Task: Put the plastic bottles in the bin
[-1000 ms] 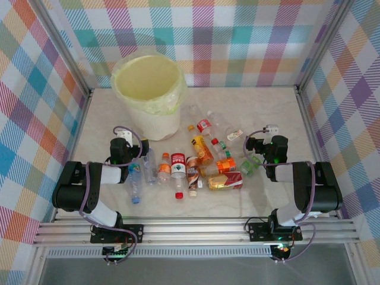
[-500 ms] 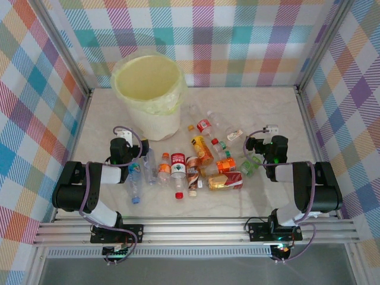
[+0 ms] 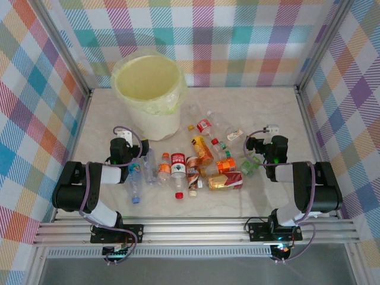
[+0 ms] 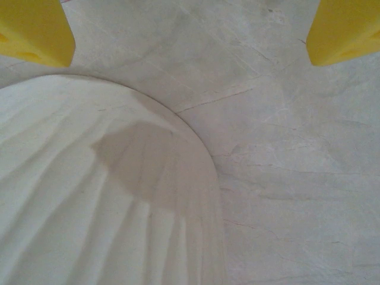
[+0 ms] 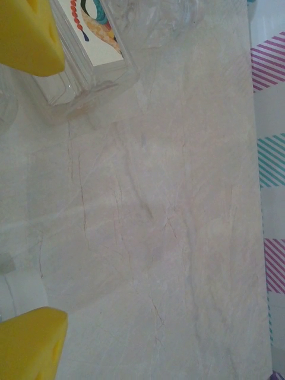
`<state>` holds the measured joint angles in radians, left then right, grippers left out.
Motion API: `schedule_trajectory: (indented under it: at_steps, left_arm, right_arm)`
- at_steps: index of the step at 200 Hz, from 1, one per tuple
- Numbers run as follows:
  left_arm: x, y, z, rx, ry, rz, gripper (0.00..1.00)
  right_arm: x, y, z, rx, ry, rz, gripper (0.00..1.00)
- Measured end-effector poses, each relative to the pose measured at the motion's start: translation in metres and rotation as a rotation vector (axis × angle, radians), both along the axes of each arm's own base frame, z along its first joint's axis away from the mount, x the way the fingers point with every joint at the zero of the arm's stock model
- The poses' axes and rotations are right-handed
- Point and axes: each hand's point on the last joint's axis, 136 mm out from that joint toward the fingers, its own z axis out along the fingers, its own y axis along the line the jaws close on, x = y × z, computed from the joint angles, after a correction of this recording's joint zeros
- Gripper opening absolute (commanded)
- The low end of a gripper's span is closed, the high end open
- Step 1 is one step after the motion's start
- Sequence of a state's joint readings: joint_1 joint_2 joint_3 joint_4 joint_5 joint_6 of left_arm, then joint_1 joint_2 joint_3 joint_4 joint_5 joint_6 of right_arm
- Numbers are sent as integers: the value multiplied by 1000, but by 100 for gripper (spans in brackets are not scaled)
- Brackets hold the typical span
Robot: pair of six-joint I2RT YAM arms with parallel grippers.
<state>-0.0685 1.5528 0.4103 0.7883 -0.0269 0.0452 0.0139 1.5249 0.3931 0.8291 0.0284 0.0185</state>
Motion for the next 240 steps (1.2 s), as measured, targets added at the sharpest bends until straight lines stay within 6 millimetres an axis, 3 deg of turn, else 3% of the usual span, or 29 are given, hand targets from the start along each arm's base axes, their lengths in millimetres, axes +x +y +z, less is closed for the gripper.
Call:
schedule_trajectory:
  at_steps: [17, 40, 79, 115, 138, 209, 240]
  left_arm:
    - [-4, 0, 8, -1, -9, 0, 100]
    - [-7, 1, 33, -4, -54, 1, 100]
    - [-17, -2, 71, -14, -87, 21, 100]
    - [-28, -33, 115, -61, -108, -29, 100]
    - [-41, -55, 134, -110, -90, -76, 100]
    - [-97, -154, 188, -243, 53, -467, 100]
    - [-123, -190, 213, -289, 113, -685, 100]
  right_arm:
    - [-2, -2, 4, -2, 4, -10, 100]
    - [-6, -6, 19, 6, 9, -37, 100]
    - [-5, -11, 59, 55, 1, -88, 100]
    - [-15, -24, 85, 115, 92, -207, 100]
    - [-25, -38, 97, 152, 156, -324, 100]
    - [-62, -42, 64, 126, 484, -399, 100]
    - [-77, -49, 44, 98, 611, -430, 93]
